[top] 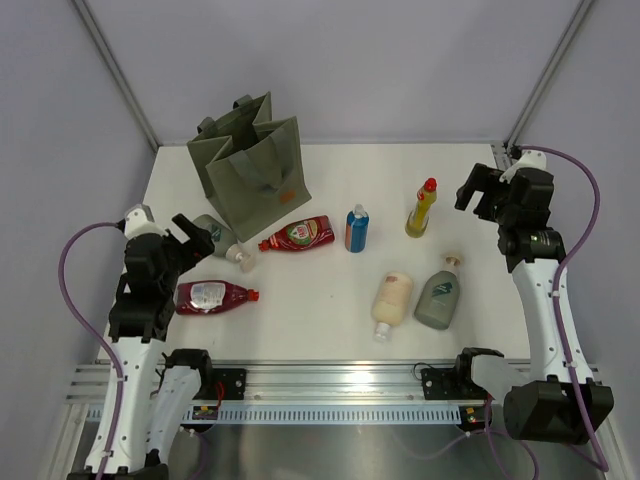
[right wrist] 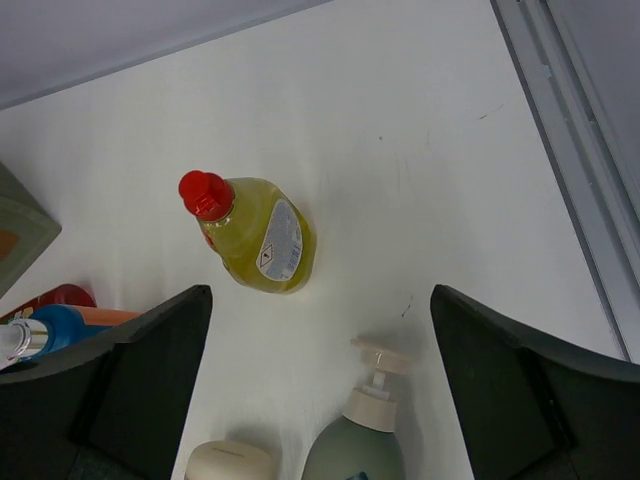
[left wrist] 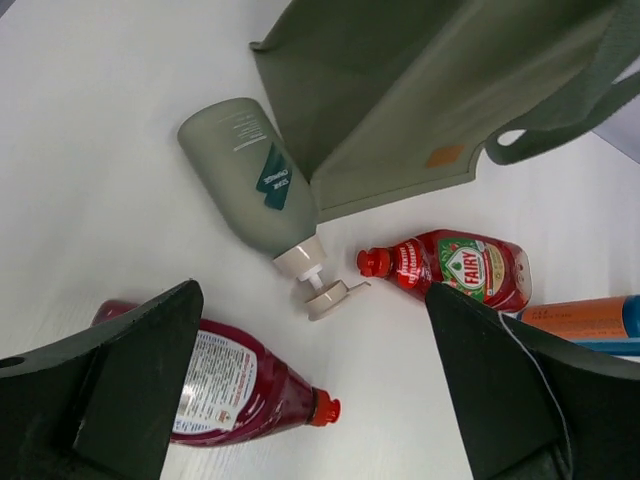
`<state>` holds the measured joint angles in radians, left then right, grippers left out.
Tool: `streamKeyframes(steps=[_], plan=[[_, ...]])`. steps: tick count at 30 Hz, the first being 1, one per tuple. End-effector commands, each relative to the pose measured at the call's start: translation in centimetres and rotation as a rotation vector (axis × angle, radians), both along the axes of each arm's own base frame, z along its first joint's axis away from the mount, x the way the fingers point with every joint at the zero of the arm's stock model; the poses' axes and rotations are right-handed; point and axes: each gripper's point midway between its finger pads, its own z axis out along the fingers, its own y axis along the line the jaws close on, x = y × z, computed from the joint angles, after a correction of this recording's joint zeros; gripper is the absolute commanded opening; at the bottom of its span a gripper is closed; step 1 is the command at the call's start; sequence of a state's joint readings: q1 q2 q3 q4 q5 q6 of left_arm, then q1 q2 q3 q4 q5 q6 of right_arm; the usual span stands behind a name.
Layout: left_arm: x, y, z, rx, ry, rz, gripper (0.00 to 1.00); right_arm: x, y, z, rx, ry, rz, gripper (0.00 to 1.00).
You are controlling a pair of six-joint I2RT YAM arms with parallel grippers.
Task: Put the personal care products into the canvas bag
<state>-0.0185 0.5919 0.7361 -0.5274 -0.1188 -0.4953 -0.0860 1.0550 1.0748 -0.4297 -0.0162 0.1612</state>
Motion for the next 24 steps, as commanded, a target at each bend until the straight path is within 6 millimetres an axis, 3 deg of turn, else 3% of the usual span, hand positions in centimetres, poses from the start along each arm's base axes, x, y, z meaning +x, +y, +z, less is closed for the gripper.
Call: streamKeyframes(steps=[1, 3, 4, 6, 7, 8, 13, 23, 24], plan=[[-0.7, 1.7, 1.5, -0.099, 0.033, 0.18, 0.99, 0.5, 1.5, 3.7, -0.016, -0.11, 0.113, 1.0], [-1.7, 2.1, 0.2, -0.14, 0.118, 0.255, 0.99, 0.2, 2.9, 3.4, -0.113, -0.104, 0.271, 0.99], [-2.0, 2.4, -0.3, -0.183, 0.136, 0.309, 0.99, -0.6, 5.8, 3.7, -0.122, -0.127, 0.476, 0.99], [-2.7, 2.3, -1.5, -0.216, 0.19, 0.346, 0.99, -3.1, 8.7, 0.9, -0.215, -0.048, 0.809, 0.99], [-2.7, 2.2, -2.1, -0.245, 0.206, 0.366, 0.99, -4.1, 10.3, 1.6, -0.176, -0.059, 0.923, 0.99], [-2.7, 2.0, -2.5, -0.261, 0.216, 0.364, 0.99, -5.2, 11.0, 0.6, -0.138, -0.014, 0.986, 1.0], [-1.0, -0.2, -4.6, -0.361, 0.288, 0.31, 0.99, -5.1, 12.8, -2.2, 0.041, 0.047, 1.07, 1.0], [6.2, -1.9, -8.7, -0.373, 0.434, 0.214, 0.93, -3.8, 12.5, -4.5, 0.02, 0.025, 1.04, 0.99], [6.8, -1.7, -10.1, -0.392, 0.478, 0.21, 0.92, -3.8, 12.5, -4.6, 0.02, 0.026, 1.043, 1.0]])
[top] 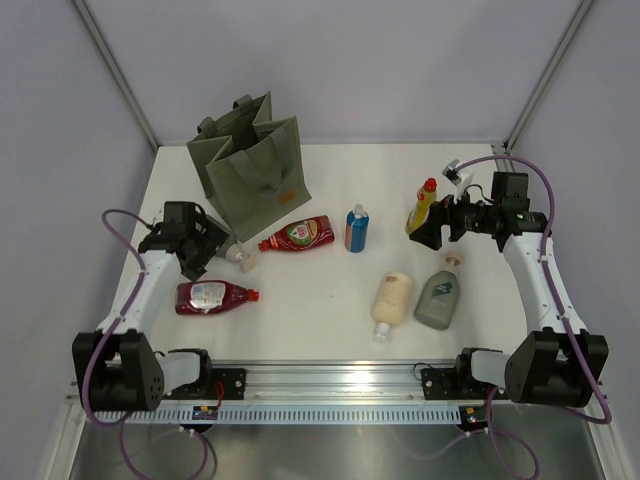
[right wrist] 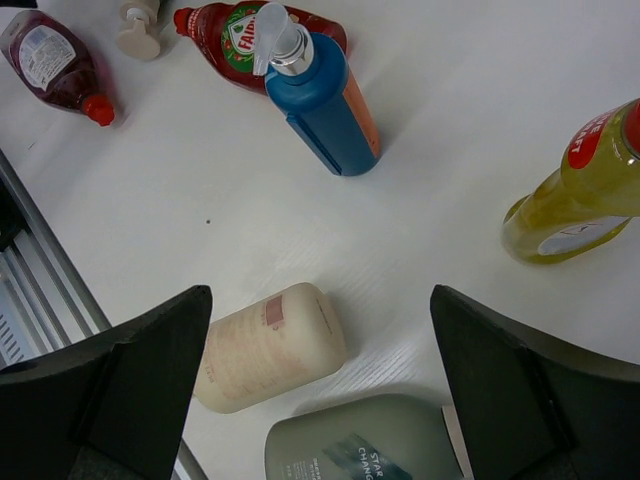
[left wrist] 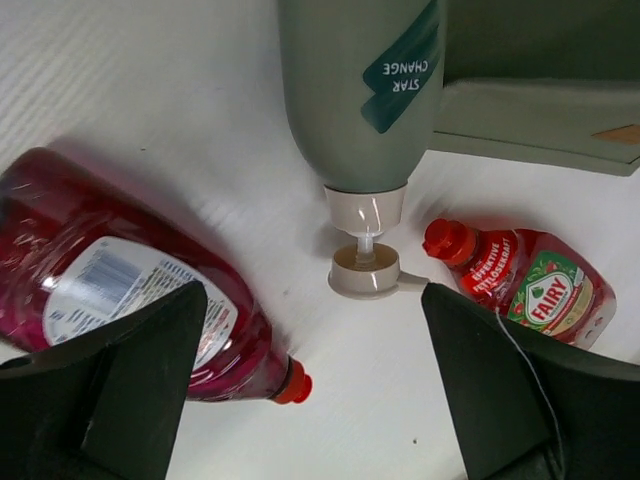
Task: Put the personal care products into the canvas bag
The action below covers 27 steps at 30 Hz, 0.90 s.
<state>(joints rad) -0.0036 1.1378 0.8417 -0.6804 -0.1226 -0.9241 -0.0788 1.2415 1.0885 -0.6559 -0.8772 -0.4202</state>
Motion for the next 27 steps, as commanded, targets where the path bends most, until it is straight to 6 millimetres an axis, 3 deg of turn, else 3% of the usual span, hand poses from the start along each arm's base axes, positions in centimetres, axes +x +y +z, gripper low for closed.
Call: streamKeyframes(steps=[1, 7, 18, 23, 27], plan=[[4.9, -0.8, 0.7, -0.076, -0.092, -0.054, 0.92, 0.5, 0.5, 1.0, 0.014, -0.08, 0.047, 1.0], [6.2, -2.2, -1.6, -0.134, -0.101, -0.172, 0.91, -0.1, 0.8, 1.1, 0.018, -0.096, 0.073, 1.0], [6.7, -2.6, -4.4, -0.106, -0.06, -0.31, 0.87, -0.6, 1.1, 0.7, 0.036, -0.081, 0.111, 1.0], [6.5, -1.5, -6.0, -0.065, 0.007, -0.276, 0.86, -0.9, 1.3, 0.8, 0.039, -0.084, 0.121, 1.0], [6.4, -1.0, -7.7, -0.061, 0.032, -0.216, 0.79, -0.9, 1.4, 0.8, 0.046, -0.08, 0.13, 0.99]])
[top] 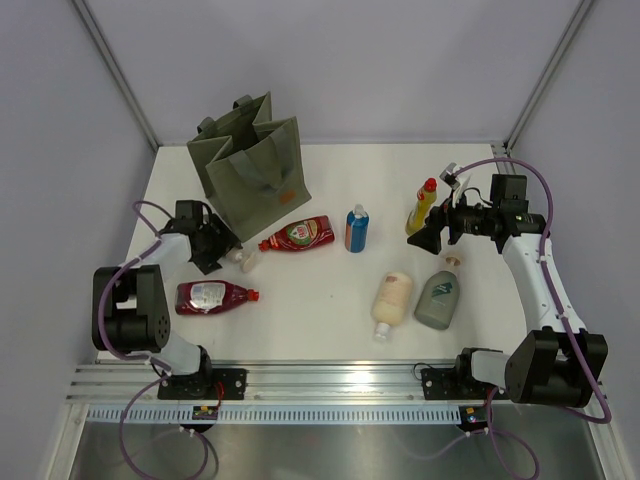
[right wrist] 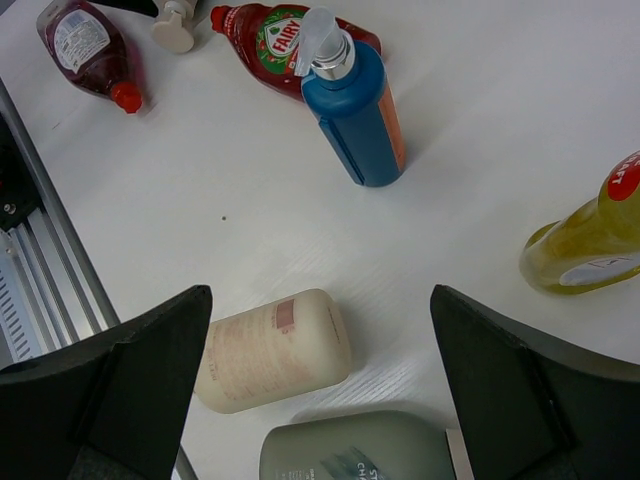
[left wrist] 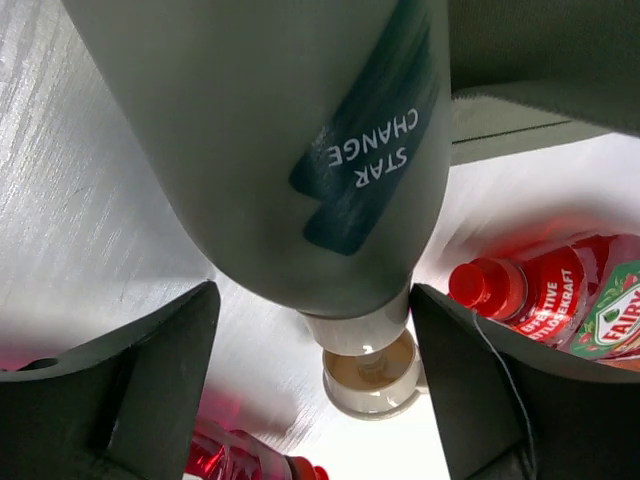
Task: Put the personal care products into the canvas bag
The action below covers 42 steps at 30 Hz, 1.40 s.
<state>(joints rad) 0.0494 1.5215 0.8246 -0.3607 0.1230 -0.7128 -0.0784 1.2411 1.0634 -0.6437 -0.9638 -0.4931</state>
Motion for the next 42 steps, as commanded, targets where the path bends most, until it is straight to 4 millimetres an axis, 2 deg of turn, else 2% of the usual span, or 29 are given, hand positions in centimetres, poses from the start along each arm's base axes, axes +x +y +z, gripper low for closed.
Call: streamKeyframes(steps=[1, 4, 8, 9, 12, 13, 15, 16, 17, 20, 21, 23, 24, 26, 27, 30, 31, 33, 34, 37, 38, 42], plan=[[2.2, 1.0, 0.1, 0.029, -0.059, 0.052, 0.79, -0.3, 0.5, 0.8, 0.02, -0.027, 0.038, 1.0], [2.8, 0.9, -0.9, 0.016, -0.046, 0.07, 0.75, -0.3, 0.5, 0.5, 0.021, -0.017, 0.041, 1.0], [3.3, 0.9, -1.9, 0.019, -0.017, 0.059, 0.62, -0.2, 0.5, 0.4, 0.023, -0.011, 0.044, 1.0], [3.5, 1.0, -2.0, 0.021, -0.016, 0.06, 0.62, -0.2, 0.5, 0.5, 0.023, -0.013, 0.044, 1.0], [3.2, 1.2, -2.1, 0.033, -0.011, 0.051, 0.35, -0.2, 0.5, 0.4, 0.02, -0.012, 0.044, 1.0], [3.1, 1.2, -1.9, 0.036, -0.015, 0.05, 0.21, -0.2, 0.4, 0.4, 0.018, -0.011, 0.042, 1.0], [2.4, 1.7, -1.4, 0.065, -0.029, 0.052, 0.04, -0.2, 0.4, 0.4, 0.018, -0.016, 0.044, 0.99], [2.2, 1.9, -1.0, 0.079, -0.037, 0.059, 0.0, -0.2, 0.4, 0.4, 0.019, -0.013, 0.044, 0.99], [2.0, 2.2, -0.5, 0.1, -0.048, 0.056, 0.0, -0.3, 0.5, 0.4, 0.02, -0.01, 0.045, 1.0], [0.7, 3.7, 1.8, 0.179, -0.106, 0.096, 0.0, -0.3, 0.6, 0.3, 0.027, -0.005, 0.049, 0.99], [-0.1, 3.9, 3.2, 0.191, -0.145, 0.107, 0.0, -0.3, 0.6, 0.3, 0.028, -0.003, 0.05, 0.99], [-0.9, 4.3, 4.6, 0.218, -0.19, 0.123, 0.0, -0.3, 0.6, 0.4, 0.032, -0.002, 0.053, 0.99], [-1.4, 4.4, 6.5, 0.225, -0.258, 0.127, 0.0, -0.3, 0.6, 0.4, 0.034, -0.001, 0.054, 0.99], [-2.0, 4.6, 8.4, 0.258, -0.334, 0.108, 0.0, -0.3, 0.6, 0.4, 0.034, 0.0, 0.053, 1.0], [-2.3, 4.5, 10.7, 0.265, -0.425, 0.094, 0.0, -0.3, 0.6, 0.3, 0.034, 0.002, 0.053, 1.0], [-2.4, 3.9, 15.0, 0.288, -0.608, 0.044, 0.0, -0.3, 0.7, 0.4, 0.04, 0.006, 0.057, 1.0], [-2.8, 3.8, 17.2, 0.301, -0.689, 0.027, 0.0, -0.3, 0.7, 0.4, 0.041, 0.007, 0.057, 0.99], [-3.2, 3.4, 19.5, 0.309, -0.753, 0.008, 0.0, -0.4, 0.8, 0.4, 0.045, 0.01, 0.06, 1.0], [-3.4, 3.3, 21.6, 0.315, -0.801, 0.0, 0.0, -0.4, 0.8, 0.4, 0.044, 0.009, 0.059, 0.99], [-3.9, 2.6, 24.1, 0.316, -0.864, -0.04, 0.0, -0.3, 0.7, 0.4, 0.04, 0.008, 0.059, 0.99], [-4.2, 2.6, 25.7, 0.316, -0.897, -0.036, 0.0, -0.4, 0.7, 0.4, 0.04, 0.006, 0.059, 0.99], [-4.8, 2.0, 28.0, 0.274, -0.932, -0.032, 0.0, -0.4, 0.7, 0.4, 0.038, 0.01, 0.059, 0.99]])
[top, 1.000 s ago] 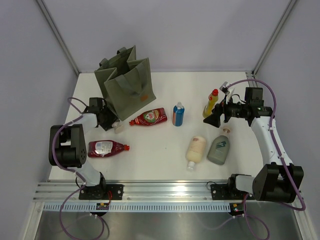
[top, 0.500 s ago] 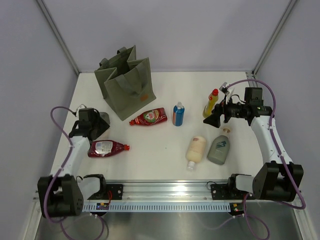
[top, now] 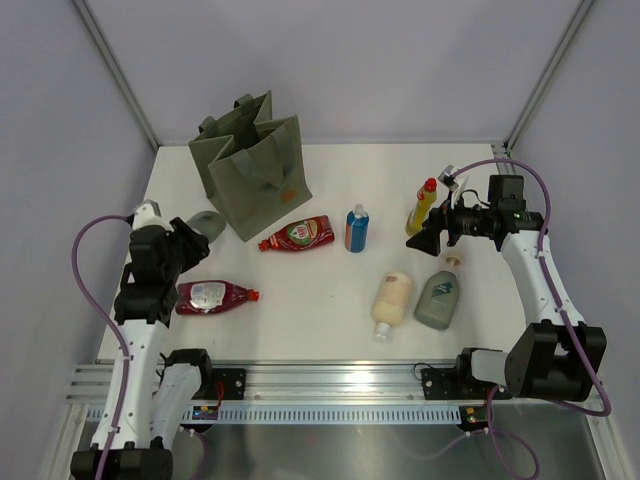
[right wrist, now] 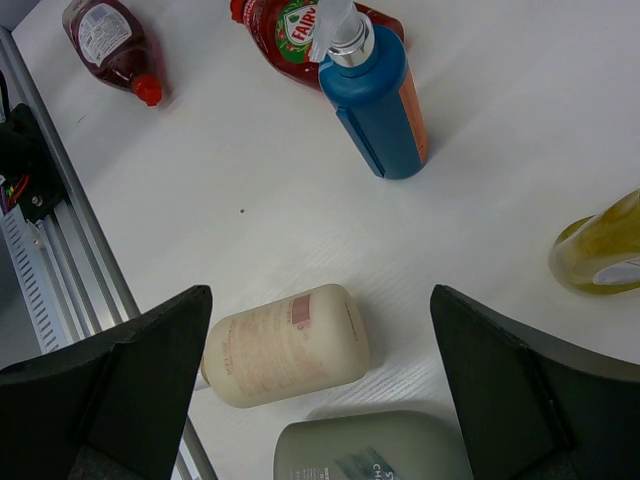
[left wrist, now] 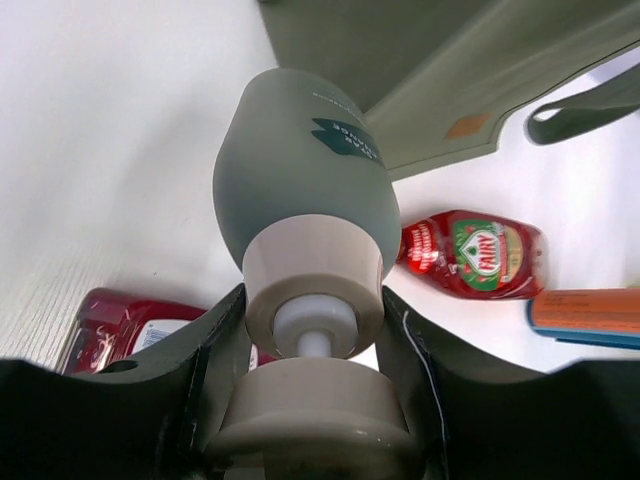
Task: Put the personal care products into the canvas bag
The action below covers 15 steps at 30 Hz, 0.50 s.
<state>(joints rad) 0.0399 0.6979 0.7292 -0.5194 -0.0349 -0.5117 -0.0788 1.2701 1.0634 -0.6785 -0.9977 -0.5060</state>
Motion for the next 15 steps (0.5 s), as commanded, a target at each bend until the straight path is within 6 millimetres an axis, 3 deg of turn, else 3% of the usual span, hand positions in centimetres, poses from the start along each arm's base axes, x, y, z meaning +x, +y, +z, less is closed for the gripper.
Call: streamKeyframes(steps=[1, 6, 9, 15], plan=[[1.5, -1.2, 12.1, -0.024, -0.371, -0.057, 0.0, 0.1, 0.4, 1.1, 0.014, -0.042, 0.033, 1.0], [0.6, -2.2, 15.7, -0.068, -0.428, -0.096, 0.0, 0.1, 0.3, 1.2, 0.012, -0.046, 0.034, 0.99], [-0.5, -2.7, 19.7, -0.07, -0.49, -0.126, 0.0, 0.0, 0.3, 1.2, 0.011, -0.045, 0.037, 1.0], [-1.9, -4.1, 23.5, -0.122, -0.54, -0.178, 0.0, 0.0, 0.3, 1.0, 0.007, -0.039, 0.045, 0.99]])
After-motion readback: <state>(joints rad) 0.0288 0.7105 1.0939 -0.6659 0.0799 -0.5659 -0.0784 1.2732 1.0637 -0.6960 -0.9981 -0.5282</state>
